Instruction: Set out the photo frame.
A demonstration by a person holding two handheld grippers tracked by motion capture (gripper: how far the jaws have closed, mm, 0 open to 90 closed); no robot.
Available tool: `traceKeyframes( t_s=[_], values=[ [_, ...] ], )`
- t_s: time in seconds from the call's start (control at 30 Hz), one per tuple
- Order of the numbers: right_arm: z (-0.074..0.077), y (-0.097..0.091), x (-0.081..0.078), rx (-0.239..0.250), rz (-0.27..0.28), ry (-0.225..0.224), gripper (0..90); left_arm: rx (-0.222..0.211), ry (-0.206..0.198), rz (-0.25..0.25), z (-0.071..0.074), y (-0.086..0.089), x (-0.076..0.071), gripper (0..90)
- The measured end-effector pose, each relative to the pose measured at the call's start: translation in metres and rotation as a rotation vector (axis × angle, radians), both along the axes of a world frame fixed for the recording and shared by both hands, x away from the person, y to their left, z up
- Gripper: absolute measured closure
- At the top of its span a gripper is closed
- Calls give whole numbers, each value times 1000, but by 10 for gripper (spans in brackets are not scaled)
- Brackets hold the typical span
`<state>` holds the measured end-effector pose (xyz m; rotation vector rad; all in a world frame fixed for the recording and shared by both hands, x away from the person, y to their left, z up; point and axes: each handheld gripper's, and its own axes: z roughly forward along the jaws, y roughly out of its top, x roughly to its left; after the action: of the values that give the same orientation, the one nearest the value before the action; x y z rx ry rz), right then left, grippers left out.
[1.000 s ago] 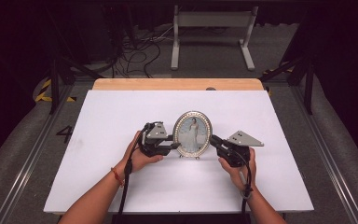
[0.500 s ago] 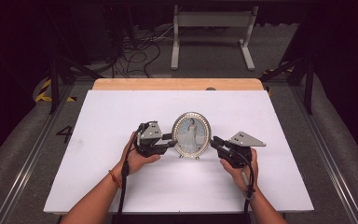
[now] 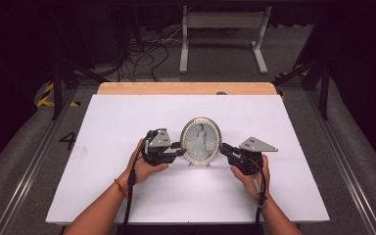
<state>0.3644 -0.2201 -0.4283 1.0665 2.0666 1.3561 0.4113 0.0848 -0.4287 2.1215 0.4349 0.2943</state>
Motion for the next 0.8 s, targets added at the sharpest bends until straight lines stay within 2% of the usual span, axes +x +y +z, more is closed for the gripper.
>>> traceKeyframes(
  t_s=[0.2,0.3,0.43,0.53,0.73,0.77,0.8],
  values=[
    [-1,2,0,-18,5,4,794,14,-29,9,0,-2,-1,697],
    [-2,0,1,-9,13,13,797,14,-27,9,0,-1,-1,697],
    [-2,1,0,-25,13,13,802,32,-44,8,1,-2,-2,695],
    [-1,2,-1,-57,13,1,799,43,-52,10,1,-3,-2,694],
    [0,3,-1,-79,18,2,786,59,-63,8,1,-3,-4,695],
    [0,4,-1,-106,22,-2,775,69,-71,8,1,-3,-4,695],
    [0,4,-1,-111,20,-4,774,76,-78,7,1,-3,-5,696]
  ],
)
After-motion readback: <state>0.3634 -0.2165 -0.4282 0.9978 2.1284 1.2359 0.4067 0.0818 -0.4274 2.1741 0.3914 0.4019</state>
